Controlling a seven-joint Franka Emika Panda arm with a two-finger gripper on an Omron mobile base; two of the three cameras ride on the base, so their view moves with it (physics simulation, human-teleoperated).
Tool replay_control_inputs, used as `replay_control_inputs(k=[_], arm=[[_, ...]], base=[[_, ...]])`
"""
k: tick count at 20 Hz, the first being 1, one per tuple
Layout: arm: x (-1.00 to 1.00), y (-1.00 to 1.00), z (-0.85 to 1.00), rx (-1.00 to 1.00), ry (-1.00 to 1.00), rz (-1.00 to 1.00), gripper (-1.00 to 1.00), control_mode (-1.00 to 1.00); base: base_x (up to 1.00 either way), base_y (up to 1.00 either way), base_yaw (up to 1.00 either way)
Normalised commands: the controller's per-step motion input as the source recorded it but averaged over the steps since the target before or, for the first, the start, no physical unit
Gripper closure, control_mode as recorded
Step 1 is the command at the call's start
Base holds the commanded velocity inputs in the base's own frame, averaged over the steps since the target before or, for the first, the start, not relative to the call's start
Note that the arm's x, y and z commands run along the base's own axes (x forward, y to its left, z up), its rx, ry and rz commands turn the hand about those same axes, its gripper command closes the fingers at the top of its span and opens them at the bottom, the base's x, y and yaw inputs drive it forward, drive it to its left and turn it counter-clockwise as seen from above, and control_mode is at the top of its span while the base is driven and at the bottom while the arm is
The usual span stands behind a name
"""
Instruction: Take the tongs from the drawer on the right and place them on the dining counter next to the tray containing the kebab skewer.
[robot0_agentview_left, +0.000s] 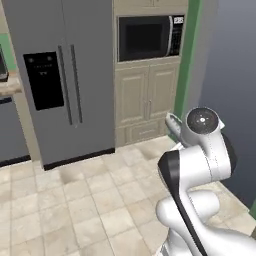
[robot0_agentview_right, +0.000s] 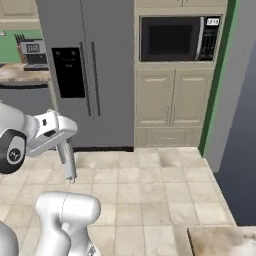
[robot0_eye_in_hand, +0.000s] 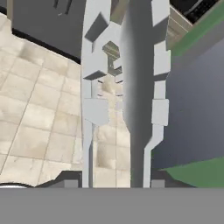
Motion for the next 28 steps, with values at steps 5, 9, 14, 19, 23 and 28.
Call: replay_control_inputs(k=[5, 9, 14, 19, 23, 28], arm=[[0.0, 0.0, 0.0, 0.0, 0.0, 0.0, 1.0, 1.0], [0.0, 0.0, 0.0, 0.0, 0.0, 0.0, 1.0, 1.0], [0.0, 0.0, 0.0, 0.0, 0.0, 0.0, 1.0, 1.0], [0.0, 0.0, 0.0, 0.0, 0.0, 0.0, 1.0, 1.0], [0.0, 0.0, 0.0, 0.0, 0.0, 0.0, 1.0, 1.0], [0.0, 0.0, 0.0, 0.0, 0.0, 0.0, 1.0, 1.0]], base=[[-0.03, 0.14, 0.91], [0.03, 0.22, 0.83], [0.66, 0.05, 0.66], [1.0, -0.49, 0.45], [1.0, -0.09, 0.68], [0.88, -0.05, 0.76]])
